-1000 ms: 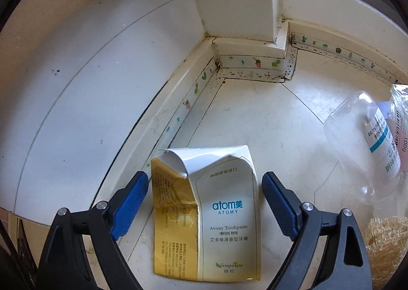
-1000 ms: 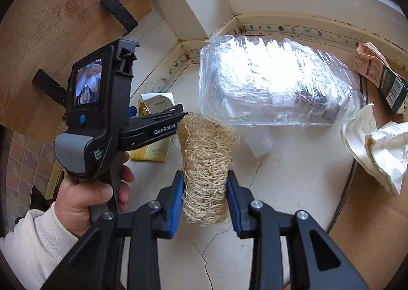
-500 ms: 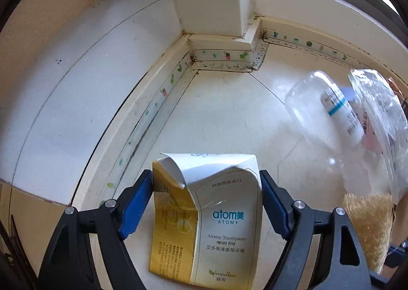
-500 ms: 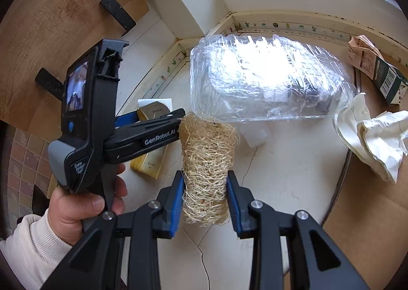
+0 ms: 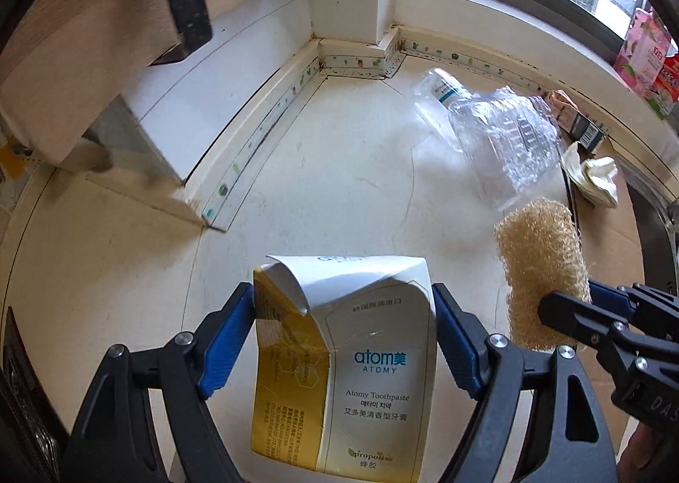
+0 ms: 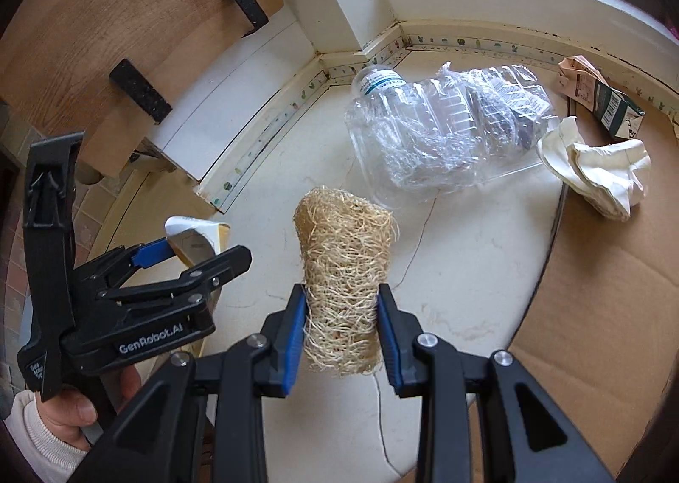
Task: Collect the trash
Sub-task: 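Carry the toothpaste box and loofah down over the bin with both grippers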
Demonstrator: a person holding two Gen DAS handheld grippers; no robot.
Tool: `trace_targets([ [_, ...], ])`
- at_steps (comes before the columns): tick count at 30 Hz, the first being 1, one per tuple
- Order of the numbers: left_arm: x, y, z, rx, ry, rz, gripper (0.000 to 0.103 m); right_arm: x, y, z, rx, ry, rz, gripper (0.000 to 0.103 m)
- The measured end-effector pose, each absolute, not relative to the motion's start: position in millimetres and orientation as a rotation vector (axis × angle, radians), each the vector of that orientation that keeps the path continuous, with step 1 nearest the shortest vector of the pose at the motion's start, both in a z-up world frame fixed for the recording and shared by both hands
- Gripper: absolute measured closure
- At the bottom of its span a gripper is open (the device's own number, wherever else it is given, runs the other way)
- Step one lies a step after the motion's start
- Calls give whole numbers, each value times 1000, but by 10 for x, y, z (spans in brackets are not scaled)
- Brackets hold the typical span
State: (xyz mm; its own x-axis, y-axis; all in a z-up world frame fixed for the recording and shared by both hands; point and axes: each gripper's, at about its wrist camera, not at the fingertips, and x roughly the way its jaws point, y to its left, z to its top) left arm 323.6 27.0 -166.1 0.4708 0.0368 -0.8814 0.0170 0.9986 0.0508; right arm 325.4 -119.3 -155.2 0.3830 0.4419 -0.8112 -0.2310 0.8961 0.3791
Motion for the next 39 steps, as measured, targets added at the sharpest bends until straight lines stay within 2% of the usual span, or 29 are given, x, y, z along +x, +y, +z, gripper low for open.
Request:
trace_targets([
  [12,1607,464,-1422,95,1051,-114,23,1844,-950,-1279,228,1023,363,71],
  [26,362,560,-1592,126,1060,-212,23,349,-694,-1535,258,1089,308,71],
  [33,139,472,-1974,112,1147,-250,23,59,-722,-1844,260,1171,294,71],
  [39,113,452,-2587,67,1236,-255,23,-24,-864,-2478,286,1275,247,71],
])
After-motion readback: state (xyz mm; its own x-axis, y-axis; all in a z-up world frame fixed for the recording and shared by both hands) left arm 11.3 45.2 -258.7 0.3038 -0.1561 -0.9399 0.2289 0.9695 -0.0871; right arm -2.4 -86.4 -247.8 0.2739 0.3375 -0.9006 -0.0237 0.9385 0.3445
